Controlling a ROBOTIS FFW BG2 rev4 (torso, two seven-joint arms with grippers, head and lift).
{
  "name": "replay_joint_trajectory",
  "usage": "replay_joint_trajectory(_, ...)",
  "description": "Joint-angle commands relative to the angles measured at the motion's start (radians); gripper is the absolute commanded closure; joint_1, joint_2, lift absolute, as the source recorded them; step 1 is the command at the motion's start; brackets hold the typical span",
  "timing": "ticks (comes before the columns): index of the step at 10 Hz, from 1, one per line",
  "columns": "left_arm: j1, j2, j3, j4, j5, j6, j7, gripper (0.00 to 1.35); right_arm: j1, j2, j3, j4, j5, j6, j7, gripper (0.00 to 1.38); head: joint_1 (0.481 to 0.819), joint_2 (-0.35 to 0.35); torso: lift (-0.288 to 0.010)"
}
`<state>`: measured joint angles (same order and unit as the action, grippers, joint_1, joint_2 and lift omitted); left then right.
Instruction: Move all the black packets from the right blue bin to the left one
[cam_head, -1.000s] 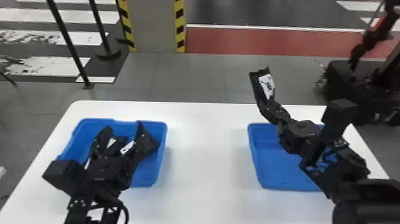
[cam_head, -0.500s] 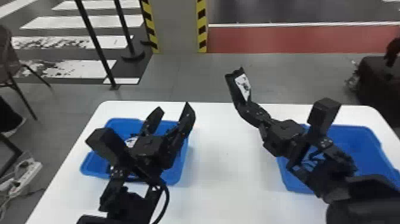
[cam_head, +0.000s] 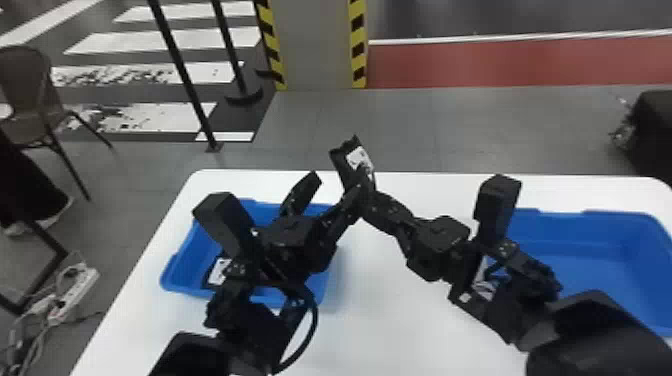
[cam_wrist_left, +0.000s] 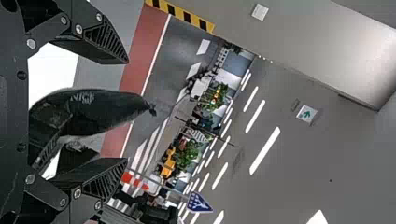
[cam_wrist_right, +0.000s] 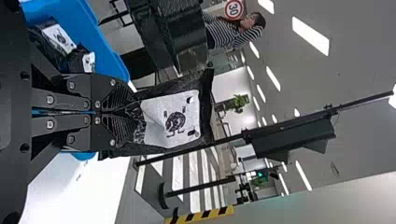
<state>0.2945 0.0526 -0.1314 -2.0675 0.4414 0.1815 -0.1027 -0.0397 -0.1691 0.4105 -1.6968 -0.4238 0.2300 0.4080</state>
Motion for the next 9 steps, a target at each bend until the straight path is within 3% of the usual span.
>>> replay_joint_trajectory(1, -0.003, 0.0, 0.003, 0.002, -0.009, 0.01, 0.0, 0.31, -0.014, -0.003, 0.045, 0.002, -0.019, 0.003, 0.0, 1.13, 0.695, 0.173, -0.11)
replay_joint_trajectory(4, -0.003, -0.002, 0.018, 0.0, -0.052, 0.015, 0.0, 0.35, -0.022, -0.004, 0.085, 0.007, -0.041, 0.008, 0.0, 1.13, 0.695, 0.212, -0.11)
replay_joint_trajectory(6, 0.012, -0.01, 0.029, 0.0, -0.113, -0.039, 0.031, 1.23, -0.019, -0.004, 0.085, 0.009, -0.042, 0.011, 0.0, 1.13, 0.695, 0.236, -0.11)
replay_joint_trajectory(9, 0.022, -0.016, 0.042, -0.022, -0.124, 0.015, 0.032, 1.22, -0.029, -0.003, 0.085, 0.019, -0.046, 0.011, 0.0, 1.13, 0.695, 0.259, -0.11)
